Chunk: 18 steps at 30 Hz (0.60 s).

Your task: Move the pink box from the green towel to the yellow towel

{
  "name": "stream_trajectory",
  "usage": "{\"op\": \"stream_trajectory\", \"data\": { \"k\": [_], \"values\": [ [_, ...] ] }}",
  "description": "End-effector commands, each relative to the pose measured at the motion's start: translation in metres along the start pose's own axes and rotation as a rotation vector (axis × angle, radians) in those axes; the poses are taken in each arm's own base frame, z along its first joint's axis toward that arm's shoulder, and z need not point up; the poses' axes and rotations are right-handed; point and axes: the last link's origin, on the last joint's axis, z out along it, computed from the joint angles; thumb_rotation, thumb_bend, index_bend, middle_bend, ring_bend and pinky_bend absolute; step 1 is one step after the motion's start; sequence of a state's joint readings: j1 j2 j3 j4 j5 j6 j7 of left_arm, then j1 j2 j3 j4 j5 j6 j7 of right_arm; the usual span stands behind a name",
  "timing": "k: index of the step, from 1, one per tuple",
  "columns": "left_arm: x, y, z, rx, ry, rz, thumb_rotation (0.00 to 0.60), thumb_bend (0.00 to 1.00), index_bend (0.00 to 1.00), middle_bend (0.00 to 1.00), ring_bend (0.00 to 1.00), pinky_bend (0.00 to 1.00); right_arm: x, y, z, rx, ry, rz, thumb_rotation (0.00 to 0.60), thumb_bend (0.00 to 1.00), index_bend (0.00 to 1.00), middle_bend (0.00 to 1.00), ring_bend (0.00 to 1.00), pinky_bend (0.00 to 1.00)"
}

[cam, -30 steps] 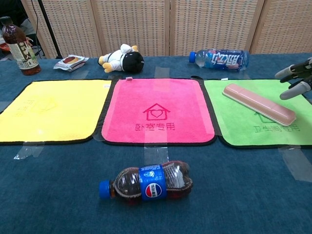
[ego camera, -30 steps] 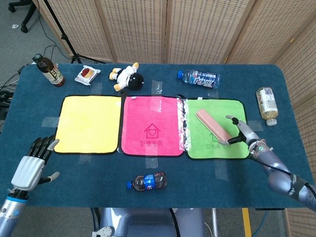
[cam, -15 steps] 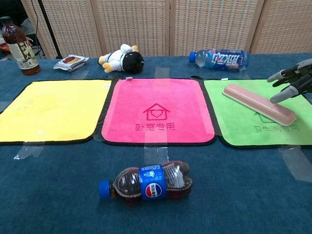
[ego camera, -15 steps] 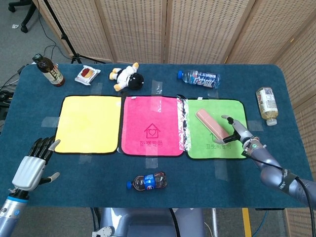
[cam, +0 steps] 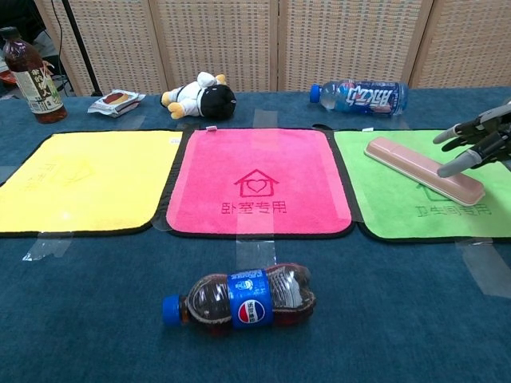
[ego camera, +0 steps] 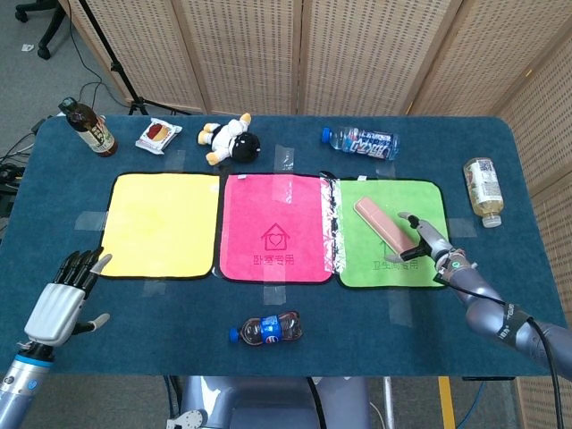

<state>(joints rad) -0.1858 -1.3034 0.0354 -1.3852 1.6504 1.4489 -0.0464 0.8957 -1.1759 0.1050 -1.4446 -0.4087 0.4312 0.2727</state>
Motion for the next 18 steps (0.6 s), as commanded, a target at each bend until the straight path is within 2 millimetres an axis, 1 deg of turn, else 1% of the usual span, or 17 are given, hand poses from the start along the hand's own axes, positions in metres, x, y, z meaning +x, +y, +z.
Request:
{"op": "stream_trajectory", "data": {
  "k": [1,12,18],
  "values": [
    [0.0,0.0,0.0,0.0,0.0,0.0,0.6,0.02,0.0,0.0,0.0,0.0,-0.002,-0.002,0.002,0.002,-0.006,-0.001,0.6,0.16,0.0,0.0,0.0,0.0],
    [0.001,0.001,-0.001,-0.008,-0.001,-0.006,0.6,0.02,0.0,0.0,0.0,0.0,-0.009,-0.004,0.003,0.002,-0.022,-0.004,0.6,0.16,0.0,0.0,0.0,0.0],
    [0.001,0.002,-0.001,-0.012,-0.001,-0.008,0.6,0.02,0.0,0.0,0.0,0.0,-0.014,-0.009,0.001,0.012,-0.036,0.001,0.6,0.16,0.0,0.0,0.0,0.0]
  ]
}}
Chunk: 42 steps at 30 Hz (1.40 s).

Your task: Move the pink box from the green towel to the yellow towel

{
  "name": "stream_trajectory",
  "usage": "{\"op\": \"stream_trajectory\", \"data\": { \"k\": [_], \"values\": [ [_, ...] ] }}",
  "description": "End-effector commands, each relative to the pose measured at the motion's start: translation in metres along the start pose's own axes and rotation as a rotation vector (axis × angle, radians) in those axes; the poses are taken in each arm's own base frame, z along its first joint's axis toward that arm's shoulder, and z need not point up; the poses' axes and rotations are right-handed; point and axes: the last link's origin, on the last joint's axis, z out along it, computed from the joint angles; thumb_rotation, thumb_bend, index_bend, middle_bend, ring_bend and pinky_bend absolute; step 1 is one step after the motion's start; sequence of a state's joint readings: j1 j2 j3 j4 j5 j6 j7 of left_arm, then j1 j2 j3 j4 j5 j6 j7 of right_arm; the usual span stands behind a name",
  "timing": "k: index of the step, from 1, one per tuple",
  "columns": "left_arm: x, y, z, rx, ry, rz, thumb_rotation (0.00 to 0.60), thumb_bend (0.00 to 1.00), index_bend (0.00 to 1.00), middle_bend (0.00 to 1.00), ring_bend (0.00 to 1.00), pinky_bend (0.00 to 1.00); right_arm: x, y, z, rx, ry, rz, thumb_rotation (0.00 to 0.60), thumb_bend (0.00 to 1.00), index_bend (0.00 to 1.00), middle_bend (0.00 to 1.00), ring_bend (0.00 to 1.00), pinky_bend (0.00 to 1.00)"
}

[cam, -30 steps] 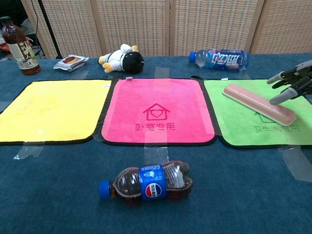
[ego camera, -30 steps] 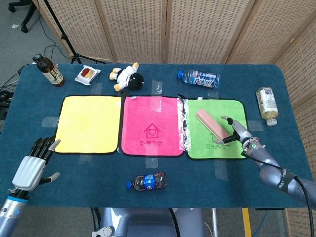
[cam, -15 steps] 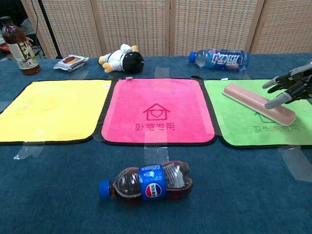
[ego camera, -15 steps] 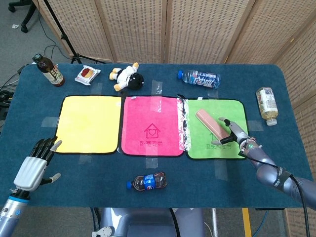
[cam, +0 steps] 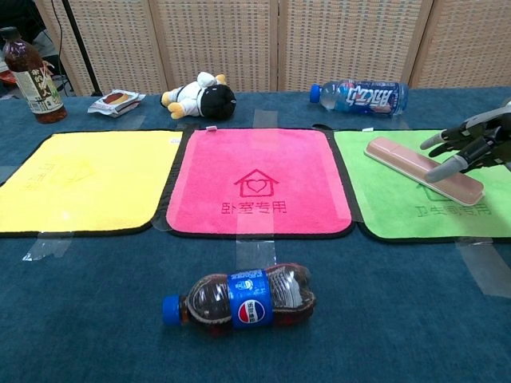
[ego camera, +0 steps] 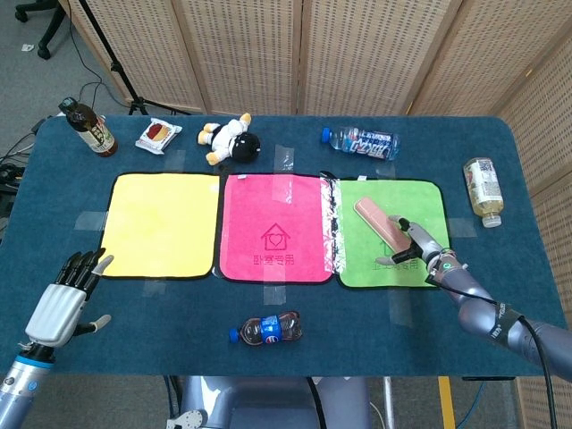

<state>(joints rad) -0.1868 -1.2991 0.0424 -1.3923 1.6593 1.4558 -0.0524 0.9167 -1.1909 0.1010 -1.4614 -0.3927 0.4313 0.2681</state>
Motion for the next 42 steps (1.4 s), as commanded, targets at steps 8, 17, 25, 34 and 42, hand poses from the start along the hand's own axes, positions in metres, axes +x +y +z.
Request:
{"op": "stream_trajectory", "data": {
  "k": [8,17,25,34,42],
  "values": [
    [-0.001,0.001,0.0,-0.005,-0.007,-0.001,0.6,0.02,0.0,0.0,0.0,0.0,-0.007,-0.007,0.0,0.011,-0.016,-0.007,0.6,0.16,0.0,0.0,0.0,0.0],
    [0.0,0.001,0.0,-0.004,-0.004,-0.005,0.6,0.02,0.0,0.0,0.0,0.0,-0.015,-0.011,0.0,0.01,-0.036,-0.01,0.6,0.16,0.0,0.0,0.0,0.0],
    [-0.001,0.001,-0.001,-0.008,-0.008,-0.007,0.6,0.02,0.0,0.0,0.0,0.0,-0.021,-0.016,-0.001,0.018,-0.043,-0.017,0.6,0.16,0.0,0.0,0.0,0.0],
    [0.0,0.002,-0.001,-0.011,-0.008,-0.01,0.6,0.02,0.0,0.0,0.0,0.0,-0.03,-0.024,-0.003,0.024,-0.059,-0.02,0.6,0.16,0.0,0.0,0.0,0.0],
    [0.0,0.002,-0.002,-0.014,-0.008,-0.012,0.6,0.03,0.0,0.0,0.0,0.0,-0.036,-0.028,-0.002,0.023,-0.064,-0.016,0.6,0.16,0.0,0.0,0.0,0.0]
  ]
}}
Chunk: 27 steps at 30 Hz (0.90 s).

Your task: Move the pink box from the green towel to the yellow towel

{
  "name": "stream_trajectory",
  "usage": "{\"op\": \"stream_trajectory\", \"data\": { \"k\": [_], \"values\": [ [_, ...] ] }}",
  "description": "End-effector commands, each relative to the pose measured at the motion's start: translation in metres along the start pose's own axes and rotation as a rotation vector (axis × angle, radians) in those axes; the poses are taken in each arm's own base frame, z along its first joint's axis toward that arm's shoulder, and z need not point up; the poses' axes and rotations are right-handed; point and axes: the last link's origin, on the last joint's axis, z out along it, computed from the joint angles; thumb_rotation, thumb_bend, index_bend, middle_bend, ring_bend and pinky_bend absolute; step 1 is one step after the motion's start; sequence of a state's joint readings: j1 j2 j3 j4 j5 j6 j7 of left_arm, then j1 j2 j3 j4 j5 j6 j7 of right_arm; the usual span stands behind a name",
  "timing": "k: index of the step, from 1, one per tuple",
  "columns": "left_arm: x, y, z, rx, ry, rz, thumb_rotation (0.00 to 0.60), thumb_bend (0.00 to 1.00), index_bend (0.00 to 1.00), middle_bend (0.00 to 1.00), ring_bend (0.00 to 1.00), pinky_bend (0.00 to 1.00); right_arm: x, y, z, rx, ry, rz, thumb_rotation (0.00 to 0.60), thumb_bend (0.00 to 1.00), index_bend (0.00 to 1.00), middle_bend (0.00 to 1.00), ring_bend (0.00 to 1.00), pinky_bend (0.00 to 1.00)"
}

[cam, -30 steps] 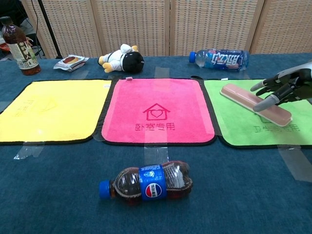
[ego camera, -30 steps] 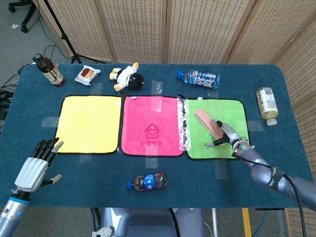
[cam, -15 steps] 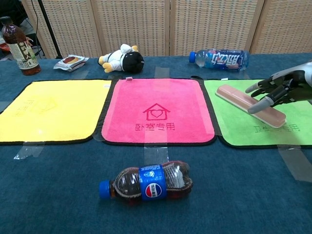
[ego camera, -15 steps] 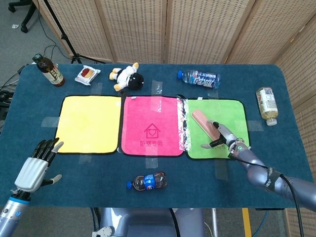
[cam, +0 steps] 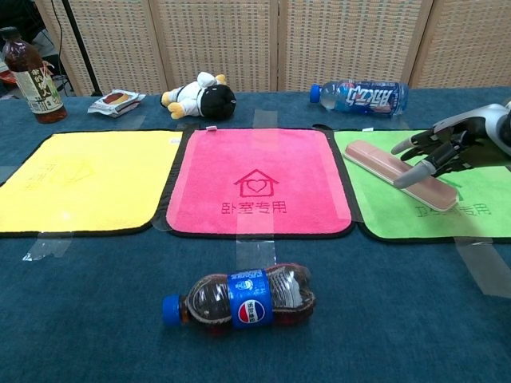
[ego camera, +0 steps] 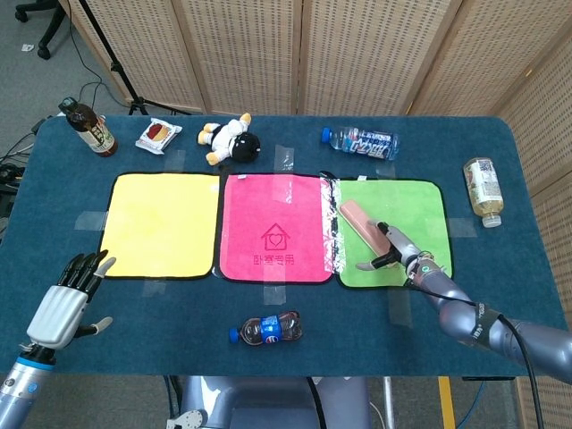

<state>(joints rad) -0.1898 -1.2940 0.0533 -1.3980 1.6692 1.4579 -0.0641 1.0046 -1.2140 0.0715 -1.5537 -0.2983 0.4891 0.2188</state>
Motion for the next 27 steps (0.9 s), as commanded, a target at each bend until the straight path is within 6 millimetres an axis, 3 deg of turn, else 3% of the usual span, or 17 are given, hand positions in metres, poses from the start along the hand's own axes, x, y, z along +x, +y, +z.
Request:
{"op": "stream_trajectory", "data": {
  "k": [1,27],
  "values": [
    [0.0,0.0,0.0,0.0,0.0,0.0,0.6,0.03,0.0,0.0,0.0,0.0,-0.003,-0.002,0.0,0.001,-0.004,-0.002,0.6,0.16,0.0,0.0,0.0,0.0],
    [0.0,0.002,-0.002,-0.014,-0.013,-0.011,0.6,0.03,0.0,0.0,0.0,0.0,-0.038,-0.025,0.0,-0.001,-0.032,-0.035,0.6,0.16,0.0,0.0,0.0,0.0]
  ]
}}
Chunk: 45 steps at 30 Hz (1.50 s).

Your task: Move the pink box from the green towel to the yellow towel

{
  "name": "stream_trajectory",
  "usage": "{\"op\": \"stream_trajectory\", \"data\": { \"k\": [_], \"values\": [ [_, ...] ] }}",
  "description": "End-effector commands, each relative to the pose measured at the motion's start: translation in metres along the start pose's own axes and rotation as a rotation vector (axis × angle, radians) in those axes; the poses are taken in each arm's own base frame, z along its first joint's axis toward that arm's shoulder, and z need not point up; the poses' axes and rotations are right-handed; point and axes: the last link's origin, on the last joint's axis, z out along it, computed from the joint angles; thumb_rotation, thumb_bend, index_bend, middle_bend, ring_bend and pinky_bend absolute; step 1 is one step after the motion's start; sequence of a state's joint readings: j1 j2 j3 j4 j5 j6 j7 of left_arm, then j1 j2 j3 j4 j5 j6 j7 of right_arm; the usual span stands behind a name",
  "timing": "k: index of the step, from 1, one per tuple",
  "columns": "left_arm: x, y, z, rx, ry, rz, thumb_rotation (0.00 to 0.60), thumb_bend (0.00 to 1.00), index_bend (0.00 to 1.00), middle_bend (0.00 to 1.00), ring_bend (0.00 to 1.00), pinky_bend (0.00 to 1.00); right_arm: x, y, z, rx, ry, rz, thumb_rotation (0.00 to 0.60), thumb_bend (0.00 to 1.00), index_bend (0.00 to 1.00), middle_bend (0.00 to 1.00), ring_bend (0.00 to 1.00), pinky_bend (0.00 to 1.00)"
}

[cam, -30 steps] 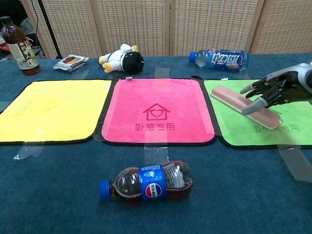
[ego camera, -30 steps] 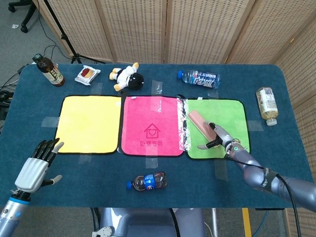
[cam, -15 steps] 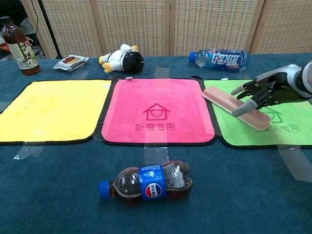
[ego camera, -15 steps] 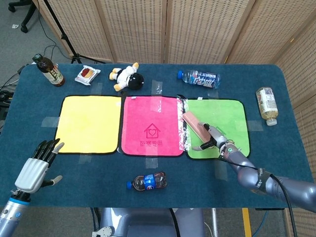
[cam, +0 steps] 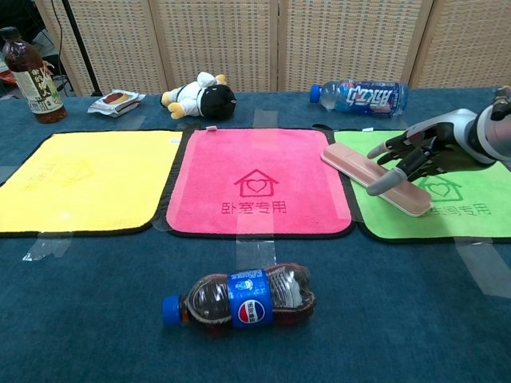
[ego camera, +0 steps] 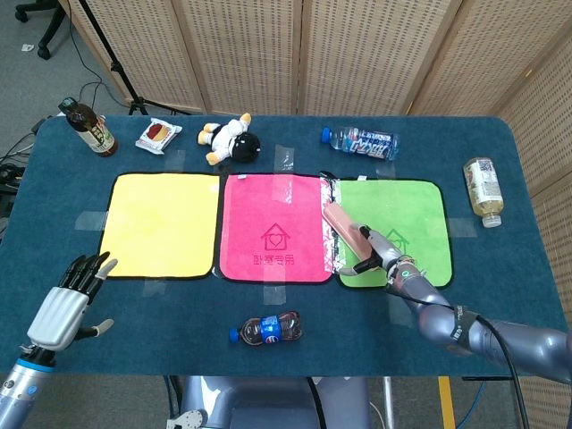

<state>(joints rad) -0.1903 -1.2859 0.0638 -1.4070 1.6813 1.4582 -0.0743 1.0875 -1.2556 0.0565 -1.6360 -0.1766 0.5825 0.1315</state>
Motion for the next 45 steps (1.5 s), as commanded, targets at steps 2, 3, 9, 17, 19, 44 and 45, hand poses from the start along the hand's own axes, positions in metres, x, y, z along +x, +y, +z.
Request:
{"op": "stream_trajectory", "data": {
  "k": [2,3,9,17,19,44,45],
  "values": [
    [-0.001,0.0,0.0,-0.001,-0.006,0.0,0.6,0.03,0.0,0.0,0.0,0.0,-0.007,-0.003,0.002,-0.016,0.001,-0.011,0.6,0.16,0.0,0.0,0.0,0.0],
    [-0.001,0.0,0.0,0.0,-0.007,0.0,0.6,0.03,0.0,0.0,0.0,0.0,-0.008,-0.004,0.002,-0.02,0.001,-0.012,0.6,0.16,0.0,0.0,0.0,0.0],
    [-0.001,0.0,0.0,0.0,-0.008,-0.001,0.6,0.03,0.0,0.0,0.0,0.0,-0.015,-0.009,0.003,-0.028,-0.003,-0.017,0.6,0.16,0.0,0.0,0.0,0.0],
    [-0.002,0.0,0.001,-0.001,-0.016,-0.001,0.6,0.03,0.0,0.0,0.0,0.0,-0.03,-0.019,0.002,-0.019,-0.027,-0.024,0.6,0.16,0.0,0.0,0.0,0.0],
    [-0.002,0.001,0.001,-0.003,-0.015,-0.002,0.6,0.03,0.0,0.0,0.0,0.0,-0.035,-0.021,0.002,-0.015,-0.032,-0.028,0.6,0.16,0.0,0.0,0.0,0.0],
    [-0.004,0.002,0.0,-0.009,-0.024,0.0,0.6,0.03,0.0,0.0,0.0,0.0,-0.075,-0.059,-0.002,0.038,-0.093,-0.054,0.6,0.16,0.0,0.0,0.0,0.0],
    [-0.004,0.002,0.0,-0.009,-0.024,0.0,0.6,0.03,0.0,0.0,0.0,0.0,-0.076,-0.06,-0.002,0.04,-0.095,-0.053,0.6,0.16,0.0,0.0,0.0,0.0]
  ]
}}
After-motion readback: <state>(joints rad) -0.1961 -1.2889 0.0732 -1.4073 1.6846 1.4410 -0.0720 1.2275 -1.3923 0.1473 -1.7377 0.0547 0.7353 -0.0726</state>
